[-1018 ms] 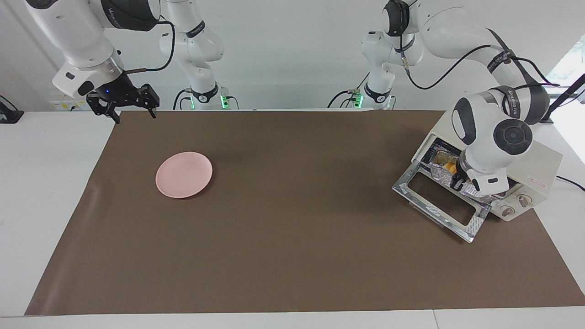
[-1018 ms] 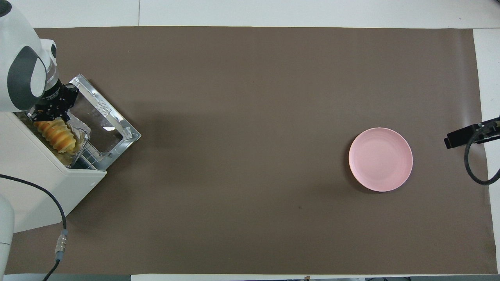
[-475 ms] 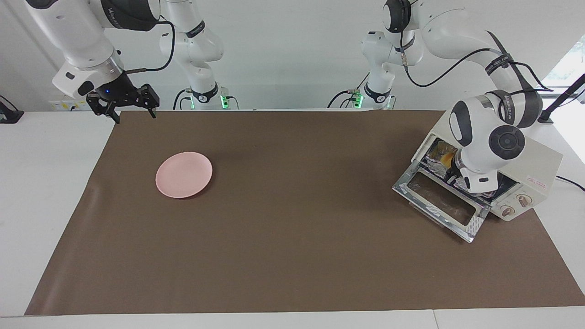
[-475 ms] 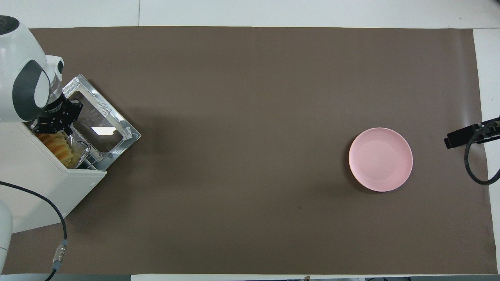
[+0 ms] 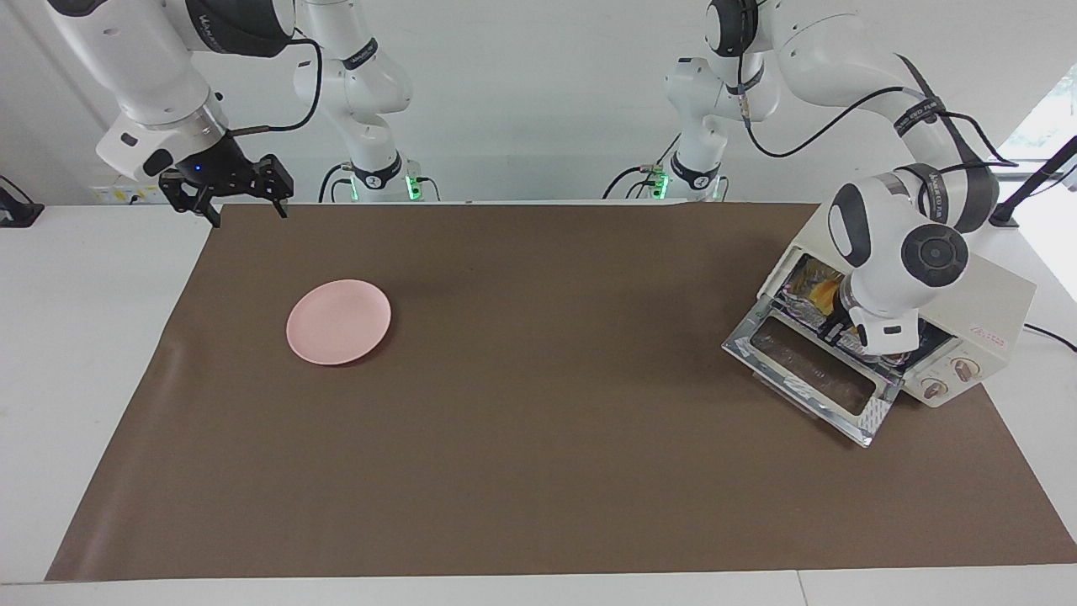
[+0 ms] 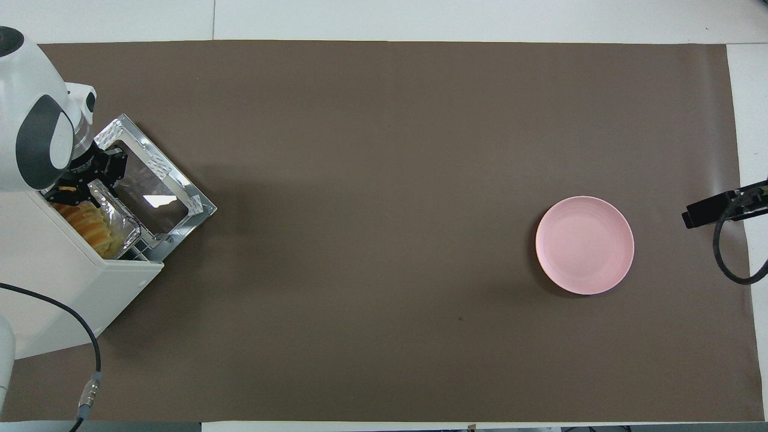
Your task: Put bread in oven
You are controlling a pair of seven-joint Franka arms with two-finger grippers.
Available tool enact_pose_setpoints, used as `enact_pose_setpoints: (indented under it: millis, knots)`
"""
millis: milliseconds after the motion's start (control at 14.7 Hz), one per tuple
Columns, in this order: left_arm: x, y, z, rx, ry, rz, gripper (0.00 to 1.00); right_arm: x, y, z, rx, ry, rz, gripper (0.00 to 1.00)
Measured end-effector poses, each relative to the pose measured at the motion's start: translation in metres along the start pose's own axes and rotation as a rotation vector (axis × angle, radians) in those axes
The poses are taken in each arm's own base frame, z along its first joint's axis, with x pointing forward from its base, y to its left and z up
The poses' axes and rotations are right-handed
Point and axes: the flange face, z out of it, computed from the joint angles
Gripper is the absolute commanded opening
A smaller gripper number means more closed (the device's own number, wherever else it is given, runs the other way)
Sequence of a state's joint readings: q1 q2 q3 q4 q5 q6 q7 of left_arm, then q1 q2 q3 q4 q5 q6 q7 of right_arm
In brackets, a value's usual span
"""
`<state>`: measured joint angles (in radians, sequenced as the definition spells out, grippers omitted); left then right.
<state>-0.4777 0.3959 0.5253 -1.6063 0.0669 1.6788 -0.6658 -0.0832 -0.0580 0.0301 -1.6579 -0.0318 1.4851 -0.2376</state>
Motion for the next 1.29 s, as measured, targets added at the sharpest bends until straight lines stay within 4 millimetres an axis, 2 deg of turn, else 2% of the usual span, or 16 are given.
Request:
enact_pose_setpoints:
  millis: [136, 339, 543, 679, 814, 950, 1154, 1289]
  knots:
    - [0.003, -0.002, -0.009, -0.015, 0.019, 0.044, 1.00, 0.000, 0.000, 0.000, 0.000, 0.000, 0.000, 1.00]
    - [0.015, -0.026, -0.051, -0.050, 0.045, 0.141, 1.00, 0.000, 0.000, 0.000, 0.000, 0.000, 0.000, 1.00]
    - [0.003, -0.053, -0.095, -0.094, 0.038, 0.360, 1.00, 0.000, 0.000, 0.000, 0.000, 0.000, 0.000, 1.00]
    - [-0.011, -0.083, -0.125, -0.135, 0.047, 0.510, 1.00, 0.000, 0.000, 0.000, 0.000, 0.000, 0.000, 1.00]
    - [-0.027, -0.110, -0.150, -0.172, 0.047, 0.586, 1.00, 0.000, 0.000, 0.000, 0.000, 0.000, 0.000, 1.00]
    - [-0.044, -0.119, -0.161, -0.191, 0.037, 0.654, 1.00, 0.000, 0.000, 0.000, 0.000, 0.000, 0.000, 1.00]
    - [-0.062, -0.101, -0.165, -0.191, 0.036, 0.721, 1.00, 0.000, 0.000, 0.000, 0.000, 0.000, 0.000, 1.00]
    - [-0.056, -0.104, -0.160, -0.238, 0.014, 0.721, 1.00, 0.000, 0.000, 0.000, 0.000, 0.000, 0.000, 1.00]
